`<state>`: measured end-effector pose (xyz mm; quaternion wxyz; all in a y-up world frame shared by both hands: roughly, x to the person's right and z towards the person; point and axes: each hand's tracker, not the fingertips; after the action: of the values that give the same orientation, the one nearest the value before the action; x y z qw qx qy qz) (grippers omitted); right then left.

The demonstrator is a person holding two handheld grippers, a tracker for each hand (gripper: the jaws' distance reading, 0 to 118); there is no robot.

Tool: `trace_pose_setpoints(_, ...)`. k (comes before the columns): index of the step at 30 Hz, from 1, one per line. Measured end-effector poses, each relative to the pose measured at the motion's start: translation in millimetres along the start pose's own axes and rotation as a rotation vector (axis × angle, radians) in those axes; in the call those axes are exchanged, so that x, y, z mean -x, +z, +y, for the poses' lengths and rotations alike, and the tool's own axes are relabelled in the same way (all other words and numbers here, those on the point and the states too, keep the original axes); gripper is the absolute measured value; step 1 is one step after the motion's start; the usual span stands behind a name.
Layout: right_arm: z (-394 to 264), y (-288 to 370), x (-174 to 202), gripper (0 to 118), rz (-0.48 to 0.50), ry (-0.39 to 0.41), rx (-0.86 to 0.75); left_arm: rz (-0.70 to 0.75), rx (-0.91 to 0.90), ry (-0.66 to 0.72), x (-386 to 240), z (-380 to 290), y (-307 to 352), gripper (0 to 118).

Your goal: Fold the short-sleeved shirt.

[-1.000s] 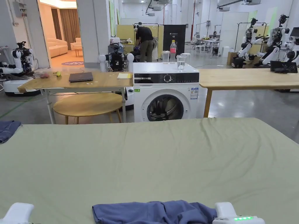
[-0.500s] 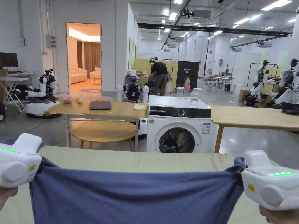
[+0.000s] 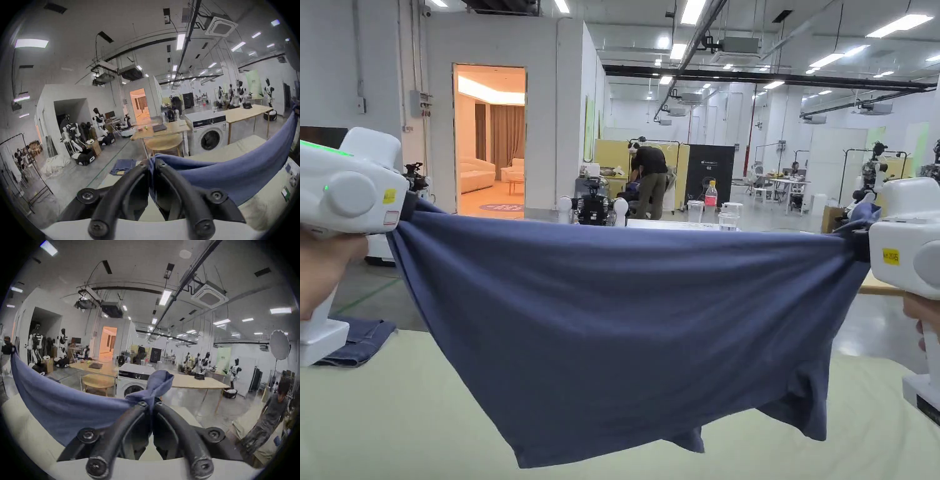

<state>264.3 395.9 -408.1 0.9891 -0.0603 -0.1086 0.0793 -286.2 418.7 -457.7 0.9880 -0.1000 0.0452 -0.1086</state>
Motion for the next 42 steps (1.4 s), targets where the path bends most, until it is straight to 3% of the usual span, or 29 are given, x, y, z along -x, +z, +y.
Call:
trace_pose_setpoints(11,-133,-40,12,0,0.001,-0.027,0.171,-0.057,0.173,0.002,-41,-115,-41,0)
trace_pose_setpoints(17,-187,20,2,0,0.039,-0.002,0.220,-0.112,0.215,0.005,-35,-167,10,0)
trace_pose_setpoints(21,-250,71,2,0,0.069,0.091,0.273,-0.213,0.321,0.048,-32,-241,65,0)
trace_pose_setpoints(26,-347,137,13,0,0.150,0.064,0.460,-0.206,0.514,0.153,-39,-366,123,0)
trace_pose_setpoints(30,-404,160,16,2,0.136,0.012,0.596,-0.208,0.624,0.283,-41,-430,146,0)
trace_pose_setpoints(31,-408,162,15,6,0.121,0.017,0.597,-0.202,0.603,0.277,-41,-429,151,5)
trace_pose_setpoints(32,-406,165,17,21,0.106,0.036,0.588,-0.224,0.563,0.296,-39,-424,156,23)
trace_pose_setpoints(33,-399,170,21,21,0.084,0.073,0.565,-0.217,0.529,0.297,-39,-416,160,23)
trace_pose_setpoints(34,-387,174,29,29,0.067,0.092,0.526,-0.193,0.496,0.278,-44,-402,164,33)
trace_pose_setpoints(35,-373,175,38,48,0.087,0.062,0.490,-0.168,0.445,0.238,-48,-390,159,54)
trace_pose_setpoints(36,-355,175,48,86,0.139,0.011,0.442,-0.180,0.376,0.190,-62,-369,162,93)
trace_pose_setpoints(37,-337,176,60,103,0.163,-0.034,0.389,-0.209,0.310,0.151,-78,-348,165,109)
trace_pose_setpoints(40,-286,172,98,107,0.198,-0.127,0.289,-0.252,0.162,0.118,-125,-290,174,111)
trace_pose_setpoints(42,-258,173,121,106,0.221,-0.148,0.242,-0.295,0.099,0.135,-148,-262,176,111)
